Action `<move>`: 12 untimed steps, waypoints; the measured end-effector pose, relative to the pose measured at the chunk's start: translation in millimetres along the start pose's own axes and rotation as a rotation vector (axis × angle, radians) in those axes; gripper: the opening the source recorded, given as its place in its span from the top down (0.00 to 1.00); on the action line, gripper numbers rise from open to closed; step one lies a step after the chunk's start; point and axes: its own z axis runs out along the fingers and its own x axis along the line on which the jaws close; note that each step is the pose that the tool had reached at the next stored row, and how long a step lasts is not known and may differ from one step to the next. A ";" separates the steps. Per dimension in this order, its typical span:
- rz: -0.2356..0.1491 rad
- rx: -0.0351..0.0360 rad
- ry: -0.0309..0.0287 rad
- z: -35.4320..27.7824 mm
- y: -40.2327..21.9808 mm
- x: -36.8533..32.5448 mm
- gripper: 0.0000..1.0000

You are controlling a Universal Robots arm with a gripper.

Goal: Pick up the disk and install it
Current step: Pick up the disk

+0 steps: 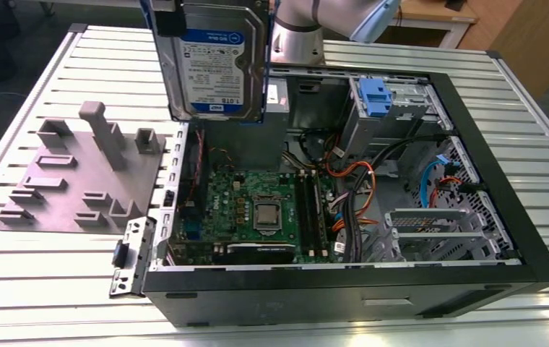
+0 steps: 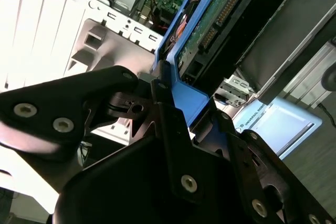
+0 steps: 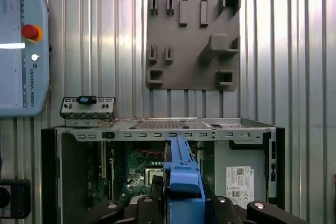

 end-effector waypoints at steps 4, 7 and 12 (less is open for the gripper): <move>0.000 0.0000 0.0000 0.1 -4.5 -0.1 0.64; 0.000 0.0000 0.0000 0.1 -8.8 -0.2 0.64; 0.000 0.0000 -0.0001 0.2 -15.0 -0.4 0.64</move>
